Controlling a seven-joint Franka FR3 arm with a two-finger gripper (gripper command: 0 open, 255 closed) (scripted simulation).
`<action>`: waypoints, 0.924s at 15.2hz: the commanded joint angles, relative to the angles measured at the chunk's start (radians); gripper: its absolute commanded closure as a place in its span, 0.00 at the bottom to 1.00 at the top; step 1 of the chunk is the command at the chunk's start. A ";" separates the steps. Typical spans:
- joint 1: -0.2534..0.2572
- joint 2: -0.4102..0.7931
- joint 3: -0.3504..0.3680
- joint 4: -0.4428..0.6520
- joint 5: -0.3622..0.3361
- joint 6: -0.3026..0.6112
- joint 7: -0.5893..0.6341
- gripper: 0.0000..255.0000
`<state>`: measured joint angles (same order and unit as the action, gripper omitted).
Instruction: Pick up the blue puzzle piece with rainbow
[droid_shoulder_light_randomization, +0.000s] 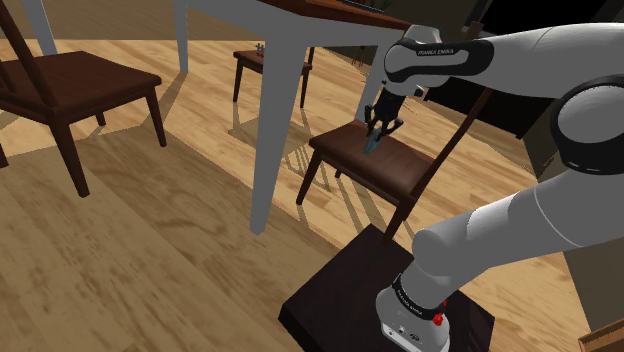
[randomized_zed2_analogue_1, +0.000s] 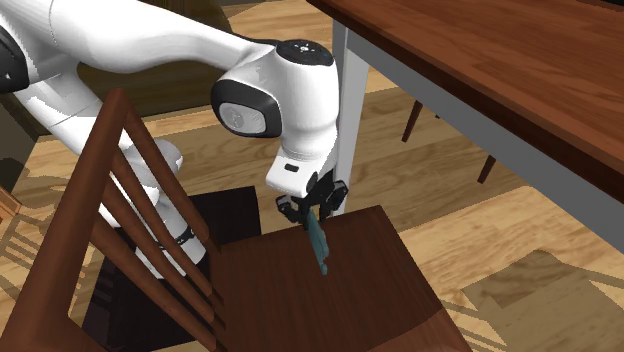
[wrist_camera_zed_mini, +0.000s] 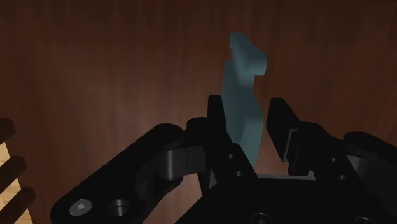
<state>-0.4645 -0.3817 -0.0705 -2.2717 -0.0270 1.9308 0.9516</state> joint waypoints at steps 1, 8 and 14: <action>0.000 -0.001 0.000 -0.002 0.000 0.001 0.000 1.00; 0.000 0.000 0.000 -0.002 0.000 0.002 0.001 1.00; 0.001 -0.007 0.002 0.073 0.001 -0.080 0.001 1.00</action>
<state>-0.4643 -0.3846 -0.0698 -2.2106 -0.0264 1.8671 0.9510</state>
